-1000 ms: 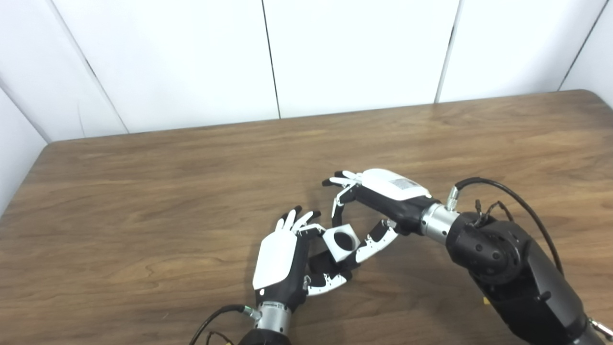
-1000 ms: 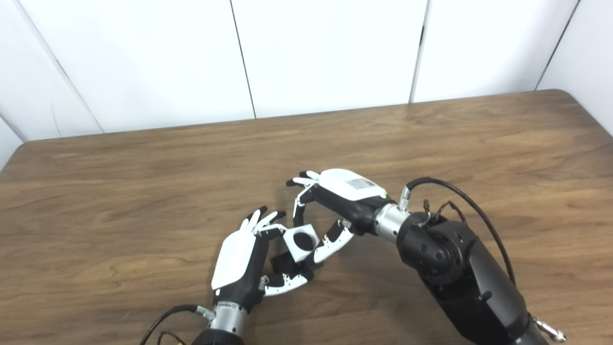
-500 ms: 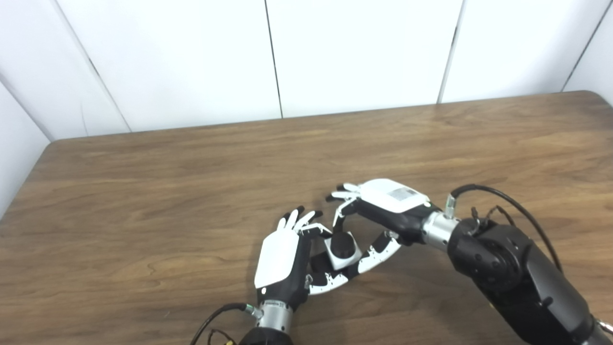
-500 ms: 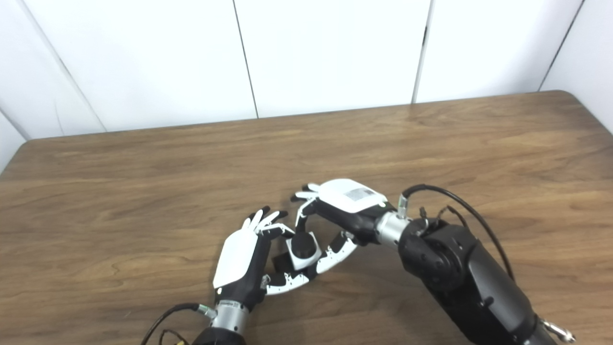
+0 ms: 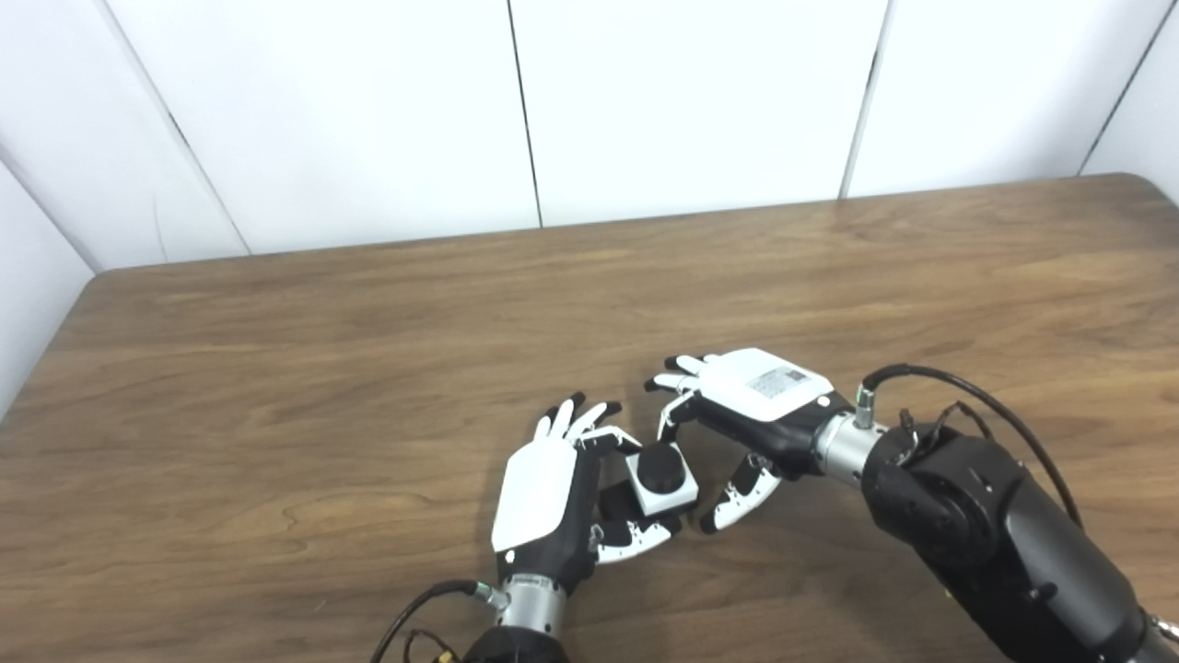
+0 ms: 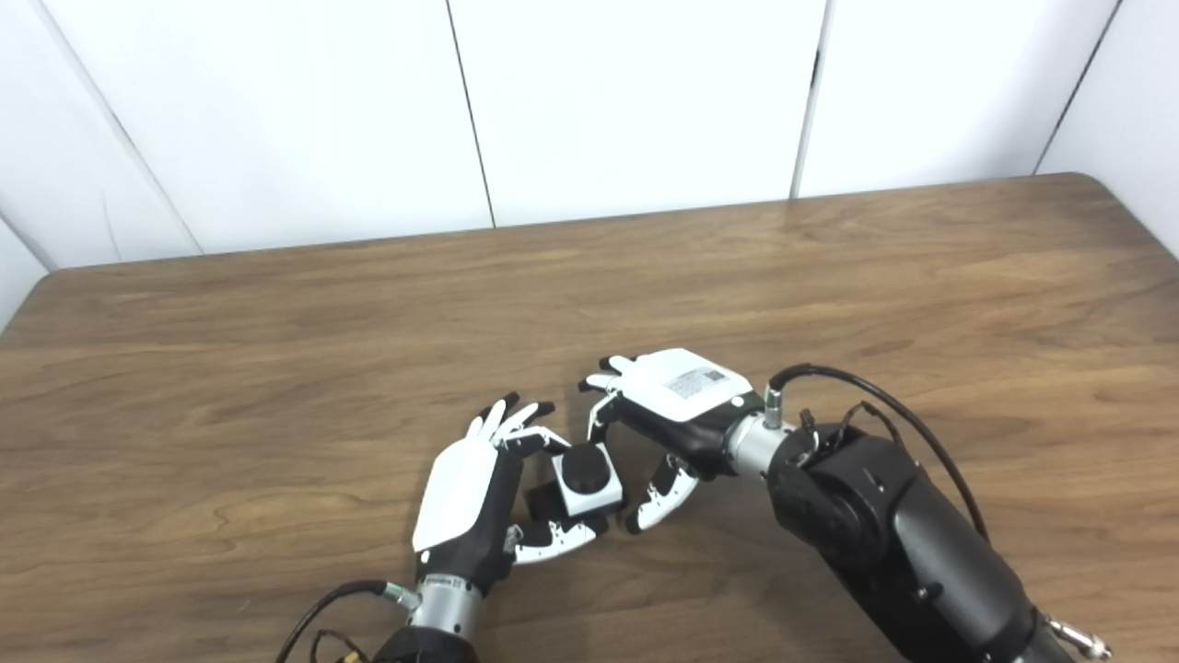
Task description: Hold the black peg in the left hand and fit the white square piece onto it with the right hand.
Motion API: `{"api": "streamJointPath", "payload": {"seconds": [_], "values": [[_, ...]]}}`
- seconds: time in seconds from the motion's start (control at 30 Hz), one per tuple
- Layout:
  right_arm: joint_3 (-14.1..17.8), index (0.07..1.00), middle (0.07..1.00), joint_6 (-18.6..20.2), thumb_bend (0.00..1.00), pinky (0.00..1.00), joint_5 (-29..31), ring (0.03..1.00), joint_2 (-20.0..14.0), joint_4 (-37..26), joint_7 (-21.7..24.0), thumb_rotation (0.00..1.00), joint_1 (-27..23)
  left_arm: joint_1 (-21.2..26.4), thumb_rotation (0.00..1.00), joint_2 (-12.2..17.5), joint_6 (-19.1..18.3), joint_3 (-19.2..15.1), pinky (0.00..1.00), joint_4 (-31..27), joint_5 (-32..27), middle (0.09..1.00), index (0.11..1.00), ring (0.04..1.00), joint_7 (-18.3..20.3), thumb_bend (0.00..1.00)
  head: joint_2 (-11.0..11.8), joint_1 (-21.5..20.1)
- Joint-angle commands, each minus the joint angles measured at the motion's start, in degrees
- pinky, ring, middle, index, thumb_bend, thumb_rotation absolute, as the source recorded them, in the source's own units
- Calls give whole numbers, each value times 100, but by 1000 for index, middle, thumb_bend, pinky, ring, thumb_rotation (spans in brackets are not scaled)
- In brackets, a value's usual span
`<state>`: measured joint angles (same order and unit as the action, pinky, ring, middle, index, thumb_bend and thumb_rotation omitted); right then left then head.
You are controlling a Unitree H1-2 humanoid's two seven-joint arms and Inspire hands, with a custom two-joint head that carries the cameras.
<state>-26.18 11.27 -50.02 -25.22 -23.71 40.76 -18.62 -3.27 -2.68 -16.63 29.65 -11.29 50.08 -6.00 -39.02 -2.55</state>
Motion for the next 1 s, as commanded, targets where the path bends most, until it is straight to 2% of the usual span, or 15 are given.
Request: {"api": "streamJointPath", "payload": {"seconds": [0.0,0.1,0.17,0.23,0.47,0.7,0.97], "values": [[86,637,948,-136,779,1000,-47,1000,21,-211,-2,243,-181,-130,73,-344,-22,205,1000,367,54,885,491,984,-76,518,-2,3],[131,645,953,-117,797,997,-17,1000,38,-208,21,293,-161,-142,76,-357,-84,215,1000,342,38,887,494,989,-42,518,5,8],[177,650,954,-71,812,993,18,1000,68,-210,40,321,-143,-144,184,-348,-106,215,1000,317,20,891,610,988,-15,684,9,7],[232,664,951,-68,833,982,54,1000,88,-203,26,349,-118,-141,247,-328,-122,219,1000,297,34,897,700,987,-1,762,11,8],[400,695,952,4,859,971,123,1000,169,-210,58,391,-59,-171,325,-281,-144,189,1000,192,-56,915,872,988,2,875,30,-1],[610,695,950,61,874,951,244,1000,251,-198,36,398,-17,-149,491,-138,-36,208,1000,34,-175,959,986,1000,138,974,53,-9],[812,715,963,300,867,966,391,1000,284,-344,141,409,-101,-180,510,-32,28,174,1000,-241,-303,980,989,1000,245,998,114,38]]}}
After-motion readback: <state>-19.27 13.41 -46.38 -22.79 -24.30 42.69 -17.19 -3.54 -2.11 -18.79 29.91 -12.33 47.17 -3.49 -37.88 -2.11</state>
